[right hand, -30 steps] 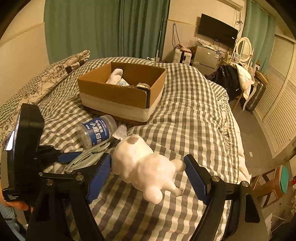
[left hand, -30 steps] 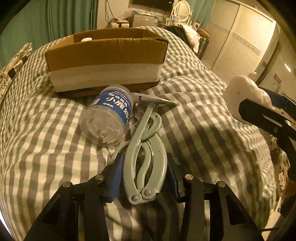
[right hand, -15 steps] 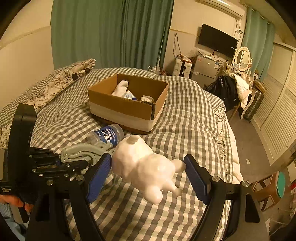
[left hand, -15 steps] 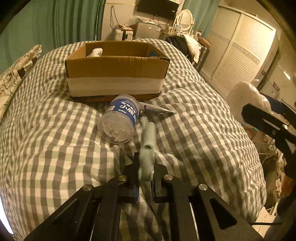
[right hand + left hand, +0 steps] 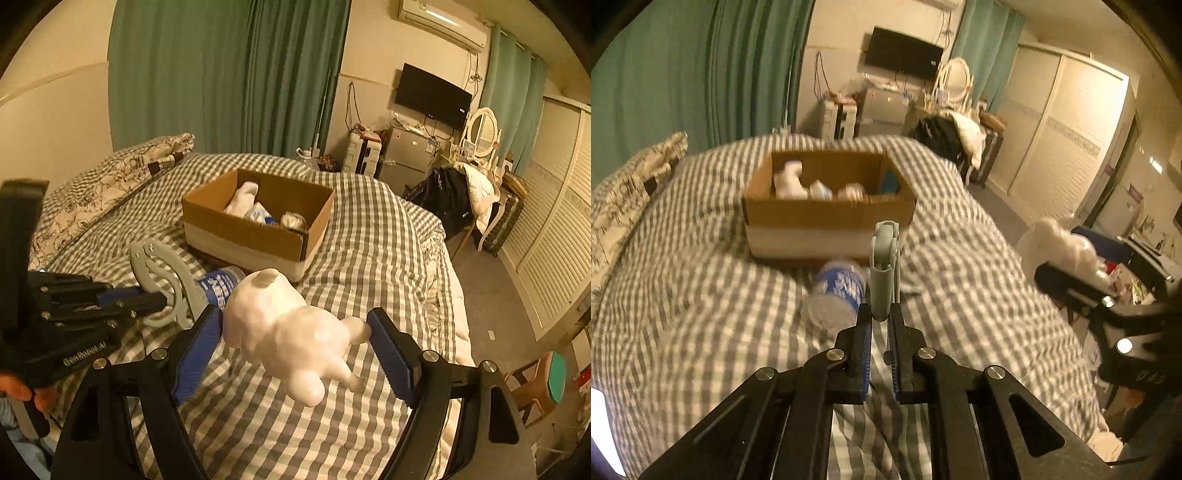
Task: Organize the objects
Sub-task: 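Lower the clip and plush toy into the box and open both tools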
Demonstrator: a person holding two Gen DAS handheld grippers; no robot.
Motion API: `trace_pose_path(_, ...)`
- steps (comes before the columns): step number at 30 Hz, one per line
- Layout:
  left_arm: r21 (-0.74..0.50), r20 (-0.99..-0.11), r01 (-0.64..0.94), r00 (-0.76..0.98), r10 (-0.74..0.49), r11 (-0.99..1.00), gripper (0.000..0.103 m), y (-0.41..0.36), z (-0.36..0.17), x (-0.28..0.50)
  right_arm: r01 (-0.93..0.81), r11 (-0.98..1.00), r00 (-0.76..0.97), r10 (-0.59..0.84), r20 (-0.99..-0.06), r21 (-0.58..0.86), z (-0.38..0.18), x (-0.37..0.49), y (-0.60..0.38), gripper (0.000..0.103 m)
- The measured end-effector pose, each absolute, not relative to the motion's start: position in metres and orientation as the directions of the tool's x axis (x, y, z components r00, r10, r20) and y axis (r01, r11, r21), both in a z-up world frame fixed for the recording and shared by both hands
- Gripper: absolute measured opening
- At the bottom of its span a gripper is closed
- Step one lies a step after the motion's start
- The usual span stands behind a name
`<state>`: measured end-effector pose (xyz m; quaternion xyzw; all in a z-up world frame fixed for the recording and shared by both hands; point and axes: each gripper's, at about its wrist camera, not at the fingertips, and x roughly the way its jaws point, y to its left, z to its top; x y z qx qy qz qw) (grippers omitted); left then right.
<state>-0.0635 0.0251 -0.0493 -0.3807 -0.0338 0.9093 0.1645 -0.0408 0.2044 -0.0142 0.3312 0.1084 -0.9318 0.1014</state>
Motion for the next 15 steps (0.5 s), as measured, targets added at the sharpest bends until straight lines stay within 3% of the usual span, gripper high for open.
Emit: trace_pose_path(15,-0.136,-0.542,-0.223,-0.799,0.261,-0.965,0.008,0.003,0.041,-0.136,0.300,-0.941,-0.834,-0.179,-0.522,-0.156,0.050,-0.105,0.181,0.080)
